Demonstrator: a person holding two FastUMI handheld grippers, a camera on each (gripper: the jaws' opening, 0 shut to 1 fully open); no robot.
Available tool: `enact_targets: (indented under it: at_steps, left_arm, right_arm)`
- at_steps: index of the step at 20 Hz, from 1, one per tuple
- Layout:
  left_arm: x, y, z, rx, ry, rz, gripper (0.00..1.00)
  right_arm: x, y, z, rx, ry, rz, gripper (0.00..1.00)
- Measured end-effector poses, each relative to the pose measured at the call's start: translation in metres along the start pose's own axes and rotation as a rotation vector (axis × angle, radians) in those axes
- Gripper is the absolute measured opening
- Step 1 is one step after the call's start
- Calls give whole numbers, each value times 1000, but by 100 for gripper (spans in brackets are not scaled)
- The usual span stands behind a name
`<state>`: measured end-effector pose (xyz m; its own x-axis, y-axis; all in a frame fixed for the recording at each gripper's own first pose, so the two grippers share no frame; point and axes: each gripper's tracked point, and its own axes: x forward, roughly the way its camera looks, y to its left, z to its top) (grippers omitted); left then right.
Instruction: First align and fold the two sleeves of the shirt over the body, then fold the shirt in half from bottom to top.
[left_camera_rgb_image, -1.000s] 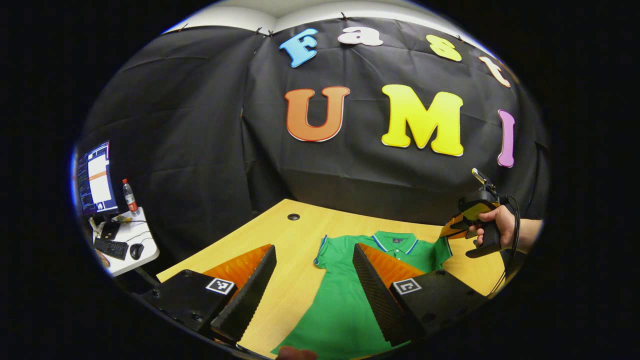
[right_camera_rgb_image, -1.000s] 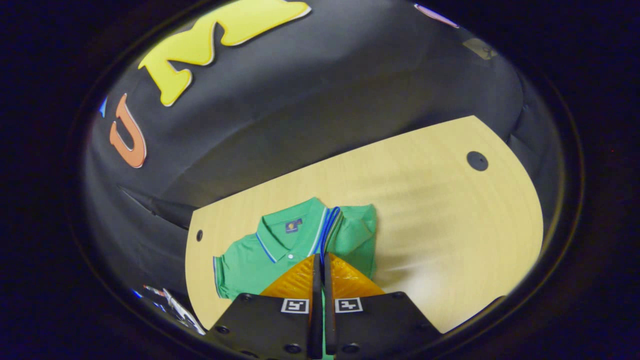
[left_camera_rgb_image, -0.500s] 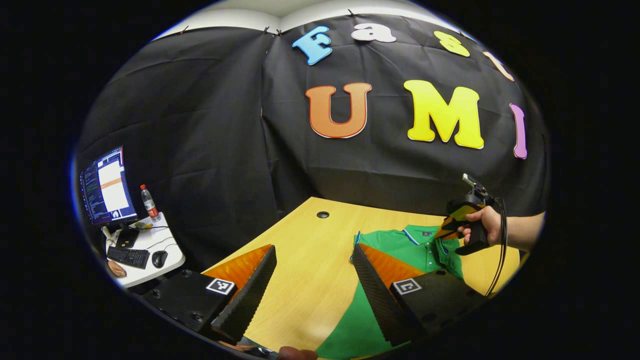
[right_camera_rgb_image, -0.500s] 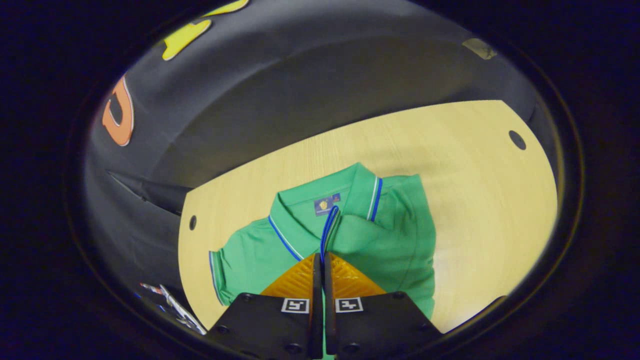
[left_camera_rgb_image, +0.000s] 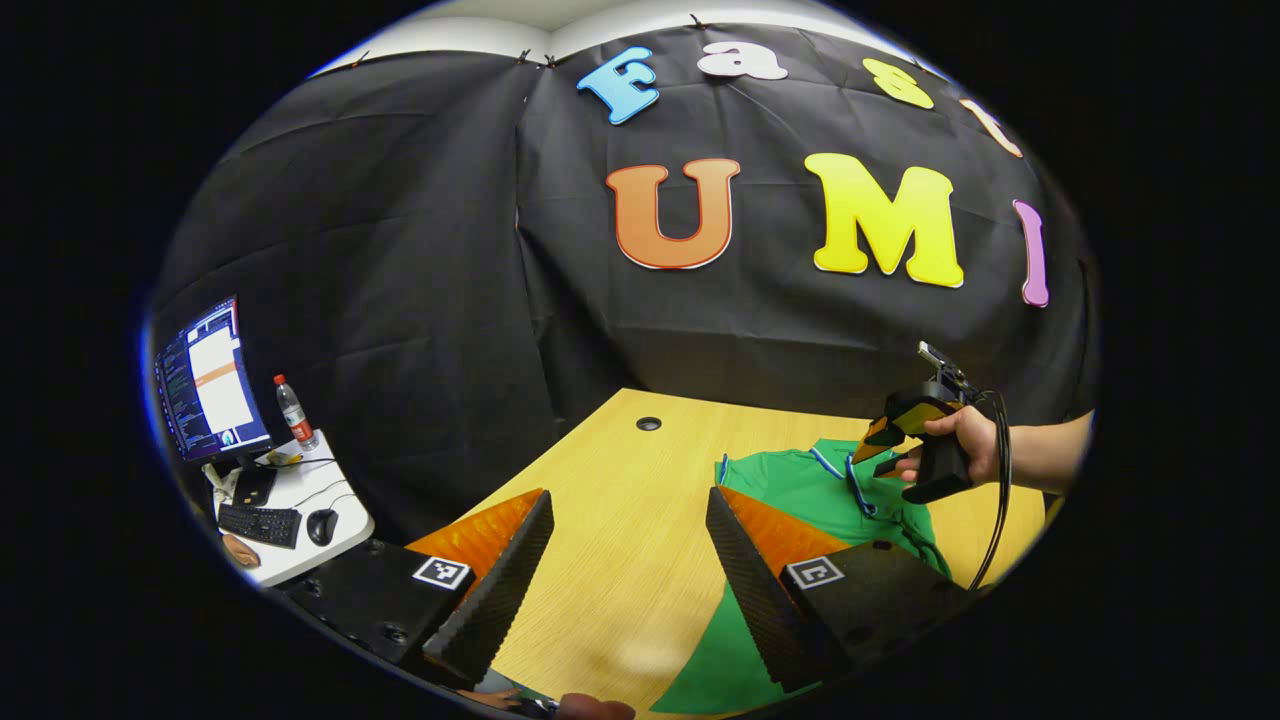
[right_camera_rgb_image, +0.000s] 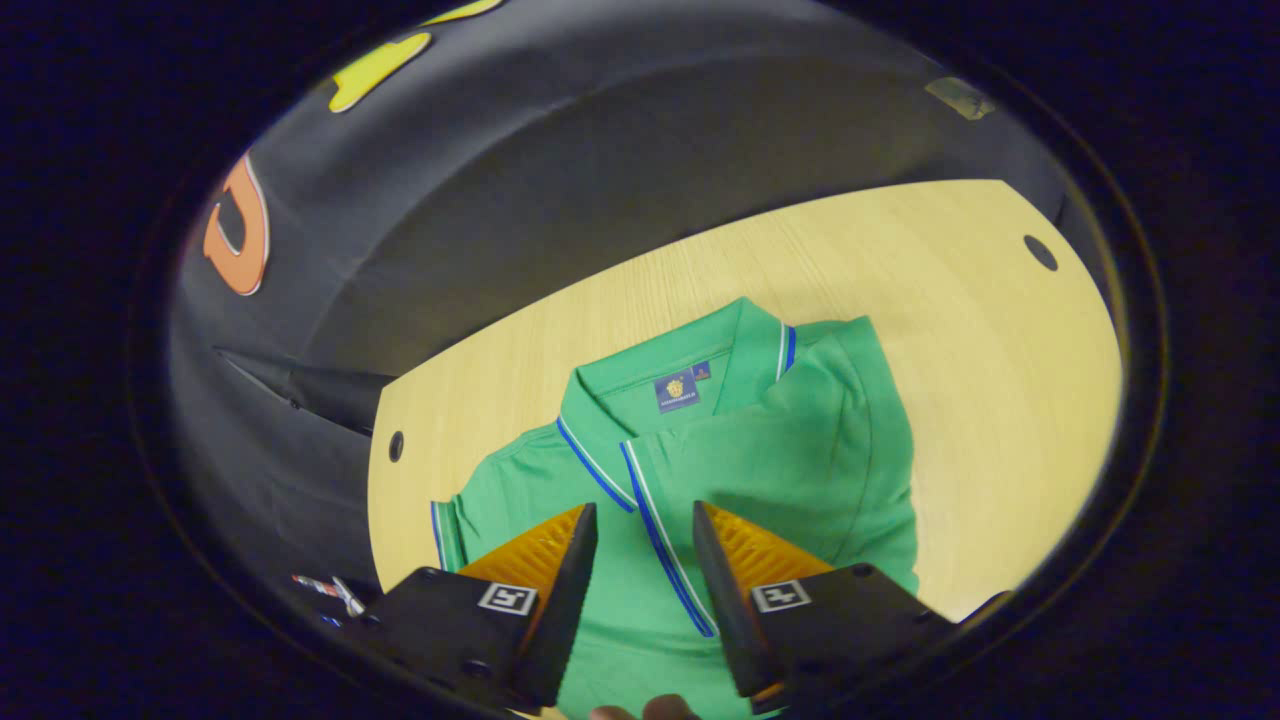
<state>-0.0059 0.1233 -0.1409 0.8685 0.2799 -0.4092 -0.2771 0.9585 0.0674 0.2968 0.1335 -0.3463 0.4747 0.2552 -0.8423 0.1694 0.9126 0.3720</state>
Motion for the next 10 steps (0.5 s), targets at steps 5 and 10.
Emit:
enact_targets:
  at_steps: [5, 10]
  left_arm:
    - [12, -16, 12, -8, -23, -90, 98]
    - [41, -38, 15, -22, 11, -225, 99]
  right_arm:
    - [-67, -7, 1, -126, -102, 1, 87]
    - [-156, -21, 11, -204, -236, 16, 87]
